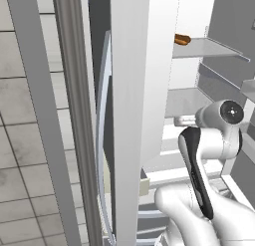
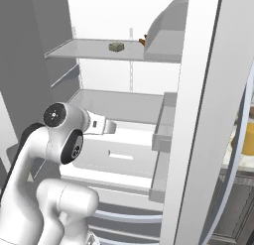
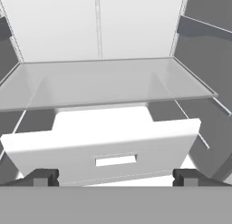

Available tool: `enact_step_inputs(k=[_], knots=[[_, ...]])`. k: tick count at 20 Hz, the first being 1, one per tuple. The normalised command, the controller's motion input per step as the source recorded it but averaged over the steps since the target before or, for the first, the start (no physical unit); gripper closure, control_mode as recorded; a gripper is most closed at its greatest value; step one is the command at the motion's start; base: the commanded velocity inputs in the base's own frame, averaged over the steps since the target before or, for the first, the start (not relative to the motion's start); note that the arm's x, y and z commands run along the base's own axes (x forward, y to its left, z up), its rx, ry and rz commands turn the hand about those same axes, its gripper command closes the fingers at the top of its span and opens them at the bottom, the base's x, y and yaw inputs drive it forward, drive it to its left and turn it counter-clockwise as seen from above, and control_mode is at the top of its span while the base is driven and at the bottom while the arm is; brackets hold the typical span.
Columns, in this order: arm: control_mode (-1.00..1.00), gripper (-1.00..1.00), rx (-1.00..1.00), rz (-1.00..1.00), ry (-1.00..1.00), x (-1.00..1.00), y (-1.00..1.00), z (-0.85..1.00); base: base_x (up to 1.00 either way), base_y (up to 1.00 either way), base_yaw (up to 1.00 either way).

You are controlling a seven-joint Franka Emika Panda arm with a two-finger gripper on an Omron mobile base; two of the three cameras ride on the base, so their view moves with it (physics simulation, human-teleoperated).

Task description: Move the tofu and hotdog bun from the second highest shelf to the top shelf to make space. Then, place the pitcher from the counter on the cleared second highest shelf.

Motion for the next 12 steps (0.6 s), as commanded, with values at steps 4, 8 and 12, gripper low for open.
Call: enact_step_inputs(k=[4,8,12], knots=[[1.0,-1.0,0.0,0.0,0.0,0.0,0.0,0.0,-0.01,0.0,0.0],[1.0,-1.0,0.0,0.0,0.0,0.0,0.0,0.0,-0.35,-0.06,-0.19],[1.0,-1.0,0.0,0.0,0.0,0.0,0.0,0.0,-0.79,-0.25,-0.45]])
